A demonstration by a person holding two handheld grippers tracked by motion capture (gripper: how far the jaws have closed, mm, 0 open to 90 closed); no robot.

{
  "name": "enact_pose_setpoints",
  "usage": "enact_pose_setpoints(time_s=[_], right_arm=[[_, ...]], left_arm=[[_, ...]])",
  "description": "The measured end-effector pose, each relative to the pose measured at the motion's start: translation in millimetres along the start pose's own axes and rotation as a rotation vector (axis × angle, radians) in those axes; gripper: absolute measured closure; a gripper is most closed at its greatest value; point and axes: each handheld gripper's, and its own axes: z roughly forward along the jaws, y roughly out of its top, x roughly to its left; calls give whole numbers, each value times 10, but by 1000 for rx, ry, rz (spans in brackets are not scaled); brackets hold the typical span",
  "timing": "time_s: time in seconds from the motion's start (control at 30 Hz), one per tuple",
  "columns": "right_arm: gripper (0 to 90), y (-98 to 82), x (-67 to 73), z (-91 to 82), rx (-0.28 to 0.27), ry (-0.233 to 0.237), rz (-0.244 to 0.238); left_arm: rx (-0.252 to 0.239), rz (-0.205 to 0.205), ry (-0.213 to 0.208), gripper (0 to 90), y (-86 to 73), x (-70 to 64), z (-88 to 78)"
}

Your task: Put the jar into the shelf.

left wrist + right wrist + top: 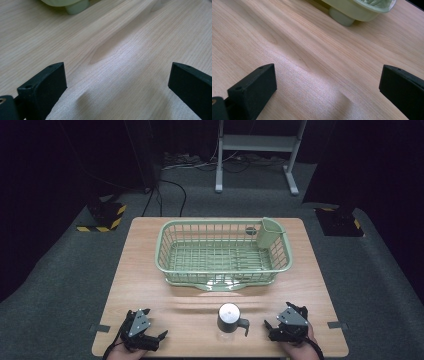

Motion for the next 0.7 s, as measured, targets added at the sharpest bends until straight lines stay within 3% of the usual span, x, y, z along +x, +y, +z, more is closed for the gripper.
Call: enact_pose_setpoints(time_s=[0.7], right_arm=[[11,-1,2,-2,-2,12,-8]], left_arm=[[21,35,-4,21,-14,-27,13]])
